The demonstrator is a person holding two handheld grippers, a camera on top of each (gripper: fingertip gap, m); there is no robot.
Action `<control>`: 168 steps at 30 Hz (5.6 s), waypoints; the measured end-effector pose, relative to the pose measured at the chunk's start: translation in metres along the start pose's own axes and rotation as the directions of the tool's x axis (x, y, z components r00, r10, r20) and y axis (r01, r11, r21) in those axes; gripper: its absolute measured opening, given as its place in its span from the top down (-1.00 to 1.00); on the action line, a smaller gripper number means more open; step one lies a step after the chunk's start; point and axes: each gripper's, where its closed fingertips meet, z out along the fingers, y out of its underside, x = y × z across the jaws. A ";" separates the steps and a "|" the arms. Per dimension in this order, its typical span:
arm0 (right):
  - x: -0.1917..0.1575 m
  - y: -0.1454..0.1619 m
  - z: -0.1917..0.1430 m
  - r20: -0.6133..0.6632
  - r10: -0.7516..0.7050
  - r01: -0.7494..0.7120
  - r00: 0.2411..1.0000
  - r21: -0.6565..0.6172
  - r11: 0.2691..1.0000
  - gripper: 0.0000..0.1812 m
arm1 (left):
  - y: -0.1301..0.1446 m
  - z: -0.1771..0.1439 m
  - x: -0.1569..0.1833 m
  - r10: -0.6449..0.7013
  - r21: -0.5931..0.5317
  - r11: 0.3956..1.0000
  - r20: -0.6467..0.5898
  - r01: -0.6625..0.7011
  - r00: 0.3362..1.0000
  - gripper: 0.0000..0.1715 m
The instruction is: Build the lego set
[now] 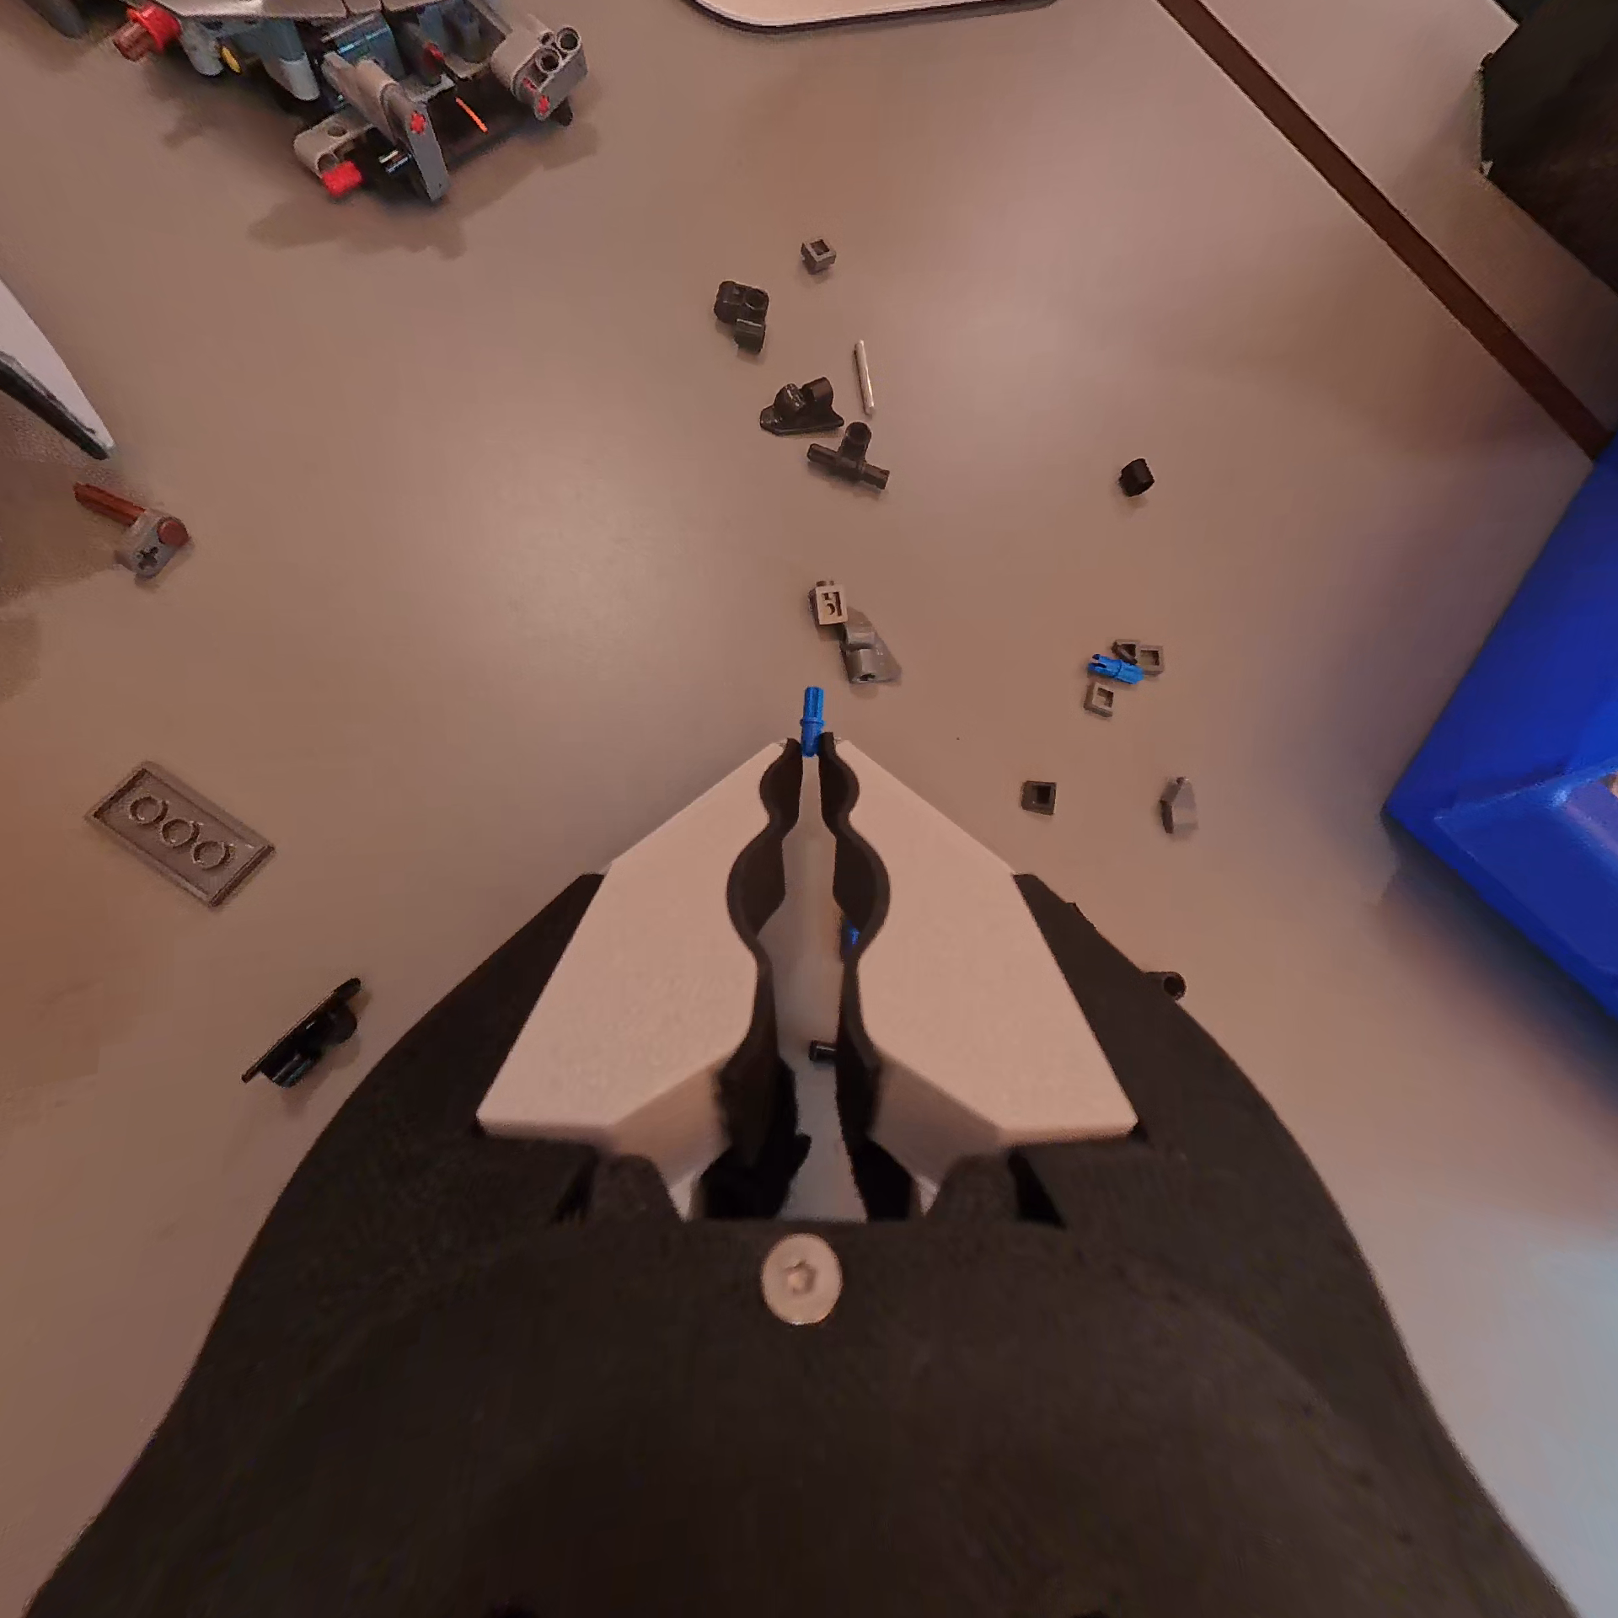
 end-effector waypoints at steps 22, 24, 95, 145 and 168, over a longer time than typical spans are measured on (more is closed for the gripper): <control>-0.001 0.000 -0.002 0.021 0.000 0.000 1.000 0.020 1.000 0.99 | -0.017 0.019 -0.002 0.083 -0.057 0.995 0.036 -0.081 0.996 0.84; -0.001 0.000 -0.002 0.021 0.001 -0.001 1.000 0.021 1.000 0.99 | -0.034 0.016 -0.004 0.085 0.023 0.996 0.074 -0.087 0.994 0.84; -0.142 -0.021 0.014 0.506 -0.431 0.465 0.748 0.065 0.883 0.99 | -0.007 0.019 -0.005 0.367 0.047 0.929 -0.017 -0.366 0.930 1.00; -0.139 -0.026 0.019 0.370 -0.553 0.541 0.747 0.146 0.828 1.00 | -0.007 0.018 -0.008 0.278 0.099 0.957 -0.060 -0.271 0.959 0.84; -0.138 -0.026 0.020 0.363 -0.148 0.167 0.920 -0.022 0.986 1.00 | -0.008 0.018 -0.010 0.268 0.111 0.959 -0.057 -0.261 0.962 0.84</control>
